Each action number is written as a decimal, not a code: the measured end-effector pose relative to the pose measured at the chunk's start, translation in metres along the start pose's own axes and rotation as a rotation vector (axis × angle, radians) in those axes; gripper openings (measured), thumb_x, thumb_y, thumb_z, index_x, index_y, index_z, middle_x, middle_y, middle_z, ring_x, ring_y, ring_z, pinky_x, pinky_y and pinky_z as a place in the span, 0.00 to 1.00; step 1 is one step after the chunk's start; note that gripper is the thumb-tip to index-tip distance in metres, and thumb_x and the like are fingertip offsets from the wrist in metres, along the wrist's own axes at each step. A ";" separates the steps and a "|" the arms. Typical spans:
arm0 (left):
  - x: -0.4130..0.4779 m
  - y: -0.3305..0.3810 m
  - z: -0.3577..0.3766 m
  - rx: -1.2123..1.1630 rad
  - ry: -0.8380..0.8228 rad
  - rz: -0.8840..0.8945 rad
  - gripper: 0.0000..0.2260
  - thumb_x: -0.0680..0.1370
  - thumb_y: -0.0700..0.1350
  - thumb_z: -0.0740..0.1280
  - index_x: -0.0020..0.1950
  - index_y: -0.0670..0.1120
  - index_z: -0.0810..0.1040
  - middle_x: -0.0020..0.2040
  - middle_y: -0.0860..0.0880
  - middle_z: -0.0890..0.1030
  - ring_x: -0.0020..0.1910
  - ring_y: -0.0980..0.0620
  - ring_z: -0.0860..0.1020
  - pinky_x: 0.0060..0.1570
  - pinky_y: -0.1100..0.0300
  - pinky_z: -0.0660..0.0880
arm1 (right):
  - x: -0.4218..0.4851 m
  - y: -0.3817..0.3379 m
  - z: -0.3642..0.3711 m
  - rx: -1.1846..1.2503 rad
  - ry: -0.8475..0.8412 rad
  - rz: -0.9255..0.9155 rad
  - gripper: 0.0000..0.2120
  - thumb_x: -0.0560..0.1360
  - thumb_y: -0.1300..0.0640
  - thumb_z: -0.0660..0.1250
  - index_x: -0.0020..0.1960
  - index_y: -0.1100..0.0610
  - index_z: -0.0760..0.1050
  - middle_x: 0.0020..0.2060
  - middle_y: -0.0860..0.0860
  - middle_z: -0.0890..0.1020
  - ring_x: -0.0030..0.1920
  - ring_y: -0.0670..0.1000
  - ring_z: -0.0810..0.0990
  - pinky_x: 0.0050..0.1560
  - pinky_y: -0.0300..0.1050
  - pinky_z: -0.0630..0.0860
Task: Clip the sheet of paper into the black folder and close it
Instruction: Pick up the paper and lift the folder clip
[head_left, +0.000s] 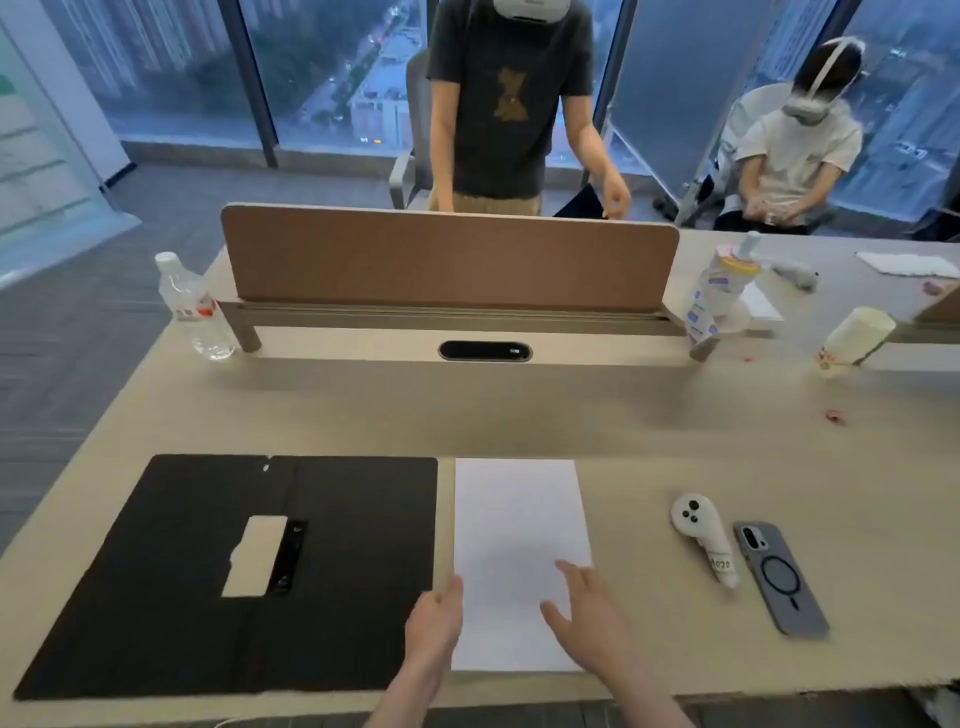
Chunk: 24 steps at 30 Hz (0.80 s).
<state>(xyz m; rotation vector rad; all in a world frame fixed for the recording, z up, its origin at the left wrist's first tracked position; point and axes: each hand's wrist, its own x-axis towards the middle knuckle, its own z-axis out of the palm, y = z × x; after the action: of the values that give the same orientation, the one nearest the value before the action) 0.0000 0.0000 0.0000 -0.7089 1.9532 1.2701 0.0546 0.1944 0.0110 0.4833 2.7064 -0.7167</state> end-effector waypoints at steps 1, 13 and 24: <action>0.004 -0.002 0.004 -0.044 0.014 -0.038 0.24 0.79 0.60 0.62 0.62 0.41 0.77 0.52 0.46 0.83 0.49 0.47 0.81 0.59 0.48 0.79 | 0.000 0.001 0.005 -0.027 -0.063 0.001 0.31 0.75 0.40 0.59 0.75 0.46 0.56 0.72 0.50 0.64 0.69 0.52 0.67 0.62 0.49 0.73; -0.001 -0.002 0.029 -0.027 -0.138 0.052 0.04 0.81 0.47 0.65 0.54 0.50 0.77 0.52 0.50 0.83 0.50 0.51 0.82 0.53 0.53 0.82 | 0.004 0.011 0.025 -0.227 -0.225 -0.013 0.40 0.67 0.34 0.60 0.75 0.42 0.53 0.73 0.51 0.57 0.72 0.53 0.60 0.64 0.47 0.69; -0.008 -0.040 -0.130 -0.201 -0.308 0.320 0.10 0.79 0.47 0.69 0.55 0.45 0.85 0.51 0.42 0.88 0.50 0.39 0.86 0.53 0.40 0.81 | 0.030 -0.038 0.012 0.968 -0.370 0.418 0.30 0.69 0.53 0.76 0.67 0.54 0.68 0.59 0.61 0.82 0.52 0.62 0.84 0.41 0.51 0.82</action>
<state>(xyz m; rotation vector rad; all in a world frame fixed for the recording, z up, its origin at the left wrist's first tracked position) 0.0019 -0.1347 0.0207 -0.2745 1.7442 1.6772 0.0151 0.1643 0.0065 0.9575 1.6876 -1.7395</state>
